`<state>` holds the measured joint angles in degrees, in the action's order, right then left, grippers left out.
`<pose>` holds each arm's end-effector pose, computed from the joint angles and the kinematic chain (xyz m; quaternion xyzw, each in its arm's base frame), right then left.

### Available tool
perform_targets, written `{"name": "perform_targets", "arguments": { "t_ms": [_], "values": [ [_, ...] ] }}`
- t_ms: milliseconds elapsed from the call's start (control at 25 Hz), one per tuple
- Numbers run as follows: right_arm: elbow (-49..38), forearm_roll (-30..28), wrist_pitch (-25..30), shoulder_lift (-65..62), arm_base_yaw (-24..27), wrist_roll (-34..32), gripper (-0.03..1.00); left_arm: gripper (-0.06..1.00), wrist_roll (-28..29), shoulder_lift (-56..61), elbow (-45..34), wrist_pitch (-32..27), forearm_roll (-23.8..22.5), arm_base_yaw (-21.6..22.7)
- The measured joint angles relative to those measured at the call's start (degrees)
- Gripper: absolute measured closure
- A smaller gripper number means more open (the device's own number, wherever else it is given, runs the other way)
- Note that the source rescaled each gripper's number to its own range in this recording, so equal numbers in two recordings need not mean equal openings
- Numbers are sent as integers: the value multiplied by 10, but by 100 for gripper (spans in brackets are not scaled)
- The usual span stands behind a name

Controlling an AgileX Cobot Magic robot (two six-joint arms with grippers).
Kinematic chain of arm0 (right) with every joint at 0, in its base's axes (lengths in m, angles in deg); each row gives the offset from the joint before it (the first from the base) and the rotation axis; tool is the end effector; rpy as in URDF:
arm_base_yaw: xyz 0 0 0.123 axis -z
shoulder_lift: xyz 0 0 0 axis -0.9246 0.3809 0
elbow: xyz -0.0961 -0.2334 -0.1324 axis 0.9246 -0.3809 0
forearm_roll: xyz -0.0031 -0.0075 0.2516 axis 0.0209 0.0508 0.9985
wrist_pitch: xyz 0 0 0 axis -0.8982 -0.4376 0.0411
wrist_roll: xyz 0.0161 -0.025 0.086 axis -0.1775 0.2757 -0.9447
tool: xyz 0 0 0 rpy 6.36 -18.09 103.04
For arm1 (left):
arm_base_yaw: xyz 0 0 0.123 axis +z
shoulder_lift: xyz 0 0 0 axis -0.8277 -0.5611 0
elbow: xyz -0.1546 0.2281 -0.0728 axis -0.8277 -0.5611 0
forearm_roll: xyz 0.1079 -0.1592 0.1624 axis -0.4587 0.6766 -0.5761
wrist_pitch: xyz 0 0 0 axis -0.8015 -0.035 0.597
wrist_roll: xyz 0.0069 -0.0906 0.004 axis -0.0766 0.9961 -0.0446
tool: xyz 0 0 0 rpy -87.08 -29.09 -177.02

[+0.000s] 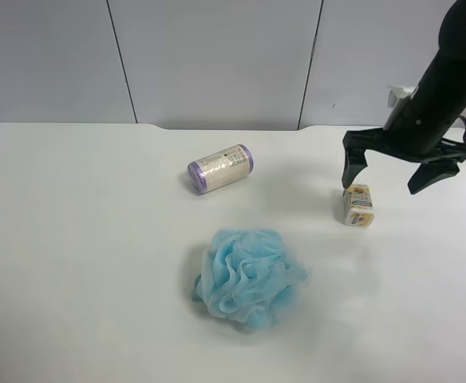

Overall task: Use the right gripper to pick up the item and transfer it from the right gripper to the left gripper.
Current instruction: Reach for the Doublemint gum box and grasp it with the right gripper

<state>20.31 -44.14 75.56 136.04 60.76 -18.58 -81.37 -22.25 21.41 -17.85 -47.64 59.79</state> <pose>0.3275 0.0449 0.2014 0.0216 0.9976 0.0383 0.0537 -0.0064 0.0005 0.2793 -0.0371 0.8483 0.0195 0.5279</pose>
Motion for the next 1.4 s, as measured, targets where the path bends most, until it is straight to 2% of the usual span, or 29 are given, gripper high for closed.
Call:
{"name": "perform_targets", "arguments": {
  "t_ms": [400,600,880,1120,1400],
  "values": [
    [0,-10,-65,90,0,5,-3,-6,0,0,0,0,0,0],
    [0,-43,-72,111,0,5,-3,-6,0,0,0,0,0,0],
    [0,-49,-95,136,0,5,-2,-6,0,0,0,0,0,0],
    [0,-49,-101,137,0,5,21,-6,0,0,0,0,0,0],
    [0,-35,-99,137,0,5,80,-6,0,0,0,0,0,0]
  ]
}}
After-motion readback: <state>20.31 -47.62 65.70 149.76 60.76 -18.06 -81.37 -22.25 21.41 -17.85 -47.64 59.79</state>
